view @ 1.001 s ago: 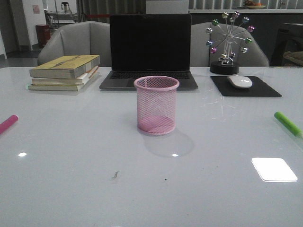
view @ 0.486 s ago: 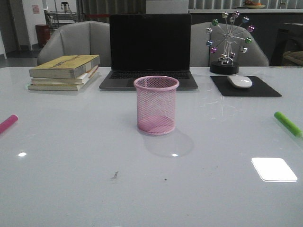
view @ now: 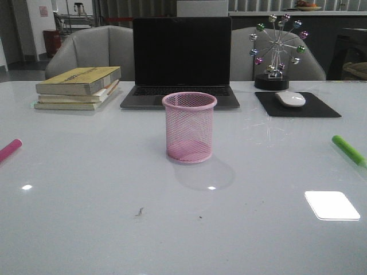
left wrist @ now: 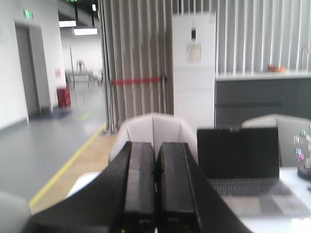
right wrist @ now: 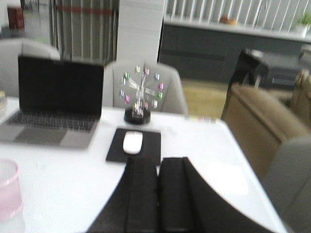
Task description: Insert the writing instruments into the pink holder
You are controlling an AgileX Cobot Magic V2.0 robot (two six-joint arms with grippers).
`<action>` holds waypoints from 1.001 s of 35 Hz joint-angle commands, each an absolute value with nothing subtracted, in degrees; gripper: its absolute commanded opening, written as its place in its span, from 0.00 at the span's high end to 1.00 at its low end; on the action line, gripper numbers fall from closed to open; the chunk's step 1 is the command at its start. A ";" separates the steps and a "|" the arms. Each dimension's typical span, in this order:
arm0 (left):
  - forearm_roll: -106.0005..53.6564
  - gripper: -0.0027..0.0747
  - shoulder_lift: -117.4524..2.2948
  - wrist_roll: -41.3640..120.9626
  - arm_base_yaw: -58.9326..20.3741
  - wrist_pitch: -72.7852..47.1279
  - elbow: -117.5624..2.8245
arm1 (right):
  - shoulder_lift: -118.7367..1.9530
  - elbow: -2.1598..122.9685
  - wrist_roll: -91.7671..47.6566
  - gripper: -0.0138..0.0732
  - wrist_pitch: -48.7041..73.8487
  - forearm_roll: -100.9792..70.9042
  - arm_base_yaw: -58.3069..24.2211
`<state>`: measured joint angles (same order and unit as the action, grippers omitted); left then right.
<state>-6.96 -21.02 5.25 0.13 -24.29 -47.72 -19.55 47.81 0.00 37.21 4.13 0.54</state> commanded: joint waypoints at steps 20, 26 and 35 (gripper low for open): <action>-7.56 0.84 -48.26 5.14 0.29 -31.48 -50.35 | -48.03 51.02 0.00 0.74 48.93 5.15 0.78; -7.71 0.83 -48.26 5.14 0.29 -30.19 -50.35 | -48.03 51.02 0.00 0.50 48.44 5.15 0.78; -7.82 0.83 -48.26 5.14 0.29 -33.45 -50.35 | -48.03 51.02 0.00 0.44 48.44 5.19 0.78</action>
